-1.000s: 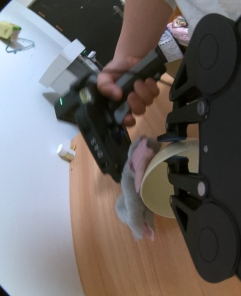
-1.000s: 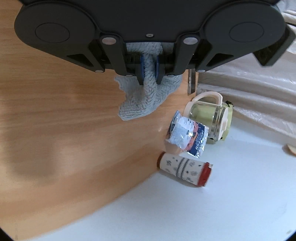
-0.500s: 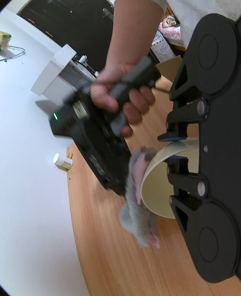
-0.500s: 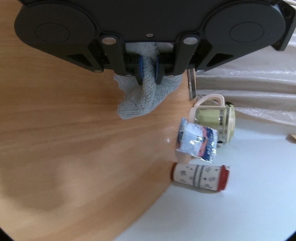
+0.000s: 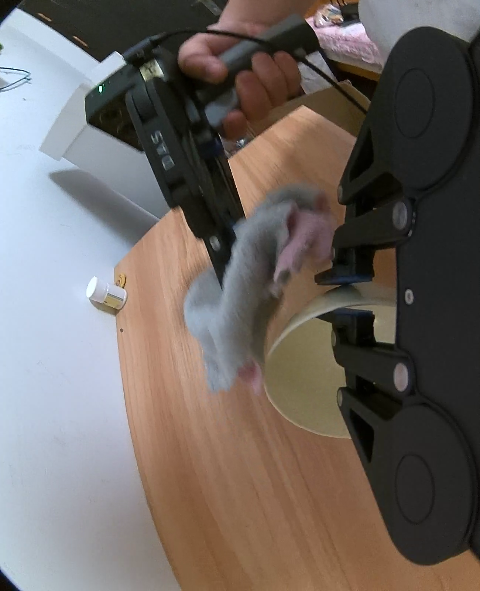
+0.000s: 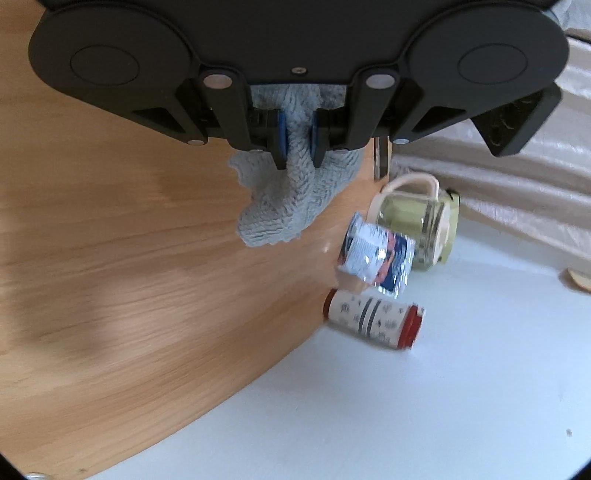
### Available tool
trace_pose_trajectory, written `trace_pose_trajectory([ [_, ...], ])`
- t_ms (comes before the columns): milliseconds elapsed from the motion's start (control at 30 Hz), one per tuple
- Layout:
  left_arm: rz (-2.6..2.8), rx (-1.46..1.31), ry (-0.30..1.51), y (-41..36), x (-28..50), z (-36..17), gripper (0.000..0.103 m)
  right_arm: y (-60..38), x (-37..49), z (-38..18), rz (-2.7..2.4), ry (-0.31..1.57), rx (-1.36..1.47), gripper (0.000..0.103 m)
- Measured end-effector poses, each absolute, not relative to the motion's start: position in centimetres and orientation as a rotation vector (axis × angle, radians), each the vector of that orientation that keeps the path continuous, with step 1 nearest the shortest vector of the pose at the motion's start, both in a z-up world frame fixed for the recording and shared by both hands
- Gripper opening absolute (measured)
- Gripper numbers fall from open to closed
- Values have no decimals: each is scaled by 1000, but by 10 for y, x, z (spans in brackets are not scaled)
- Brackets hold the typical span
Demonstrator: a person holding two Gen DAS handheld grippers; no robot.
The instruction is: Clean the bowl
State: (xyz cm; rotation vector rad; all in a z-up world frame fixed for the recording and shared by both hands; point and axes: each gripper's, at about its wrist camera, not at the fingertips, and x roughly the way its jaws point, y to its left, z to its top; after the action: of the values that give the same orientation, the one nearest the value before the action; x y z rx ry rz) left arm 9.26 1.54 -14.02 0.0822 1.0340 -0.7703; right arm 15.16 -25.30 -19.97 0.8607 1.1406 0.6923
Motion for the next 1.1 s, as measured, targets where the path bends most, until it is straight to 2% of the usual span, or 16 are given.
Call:
trace_pose_trajectory([
  [500,-846,331,1005,-2,94,-159,8,-298,142,-212,558,1106,906,14],
  [1100,-873,406,1041,-20,73,-174,6,-308,145,-228,545,1186,865,14],
])
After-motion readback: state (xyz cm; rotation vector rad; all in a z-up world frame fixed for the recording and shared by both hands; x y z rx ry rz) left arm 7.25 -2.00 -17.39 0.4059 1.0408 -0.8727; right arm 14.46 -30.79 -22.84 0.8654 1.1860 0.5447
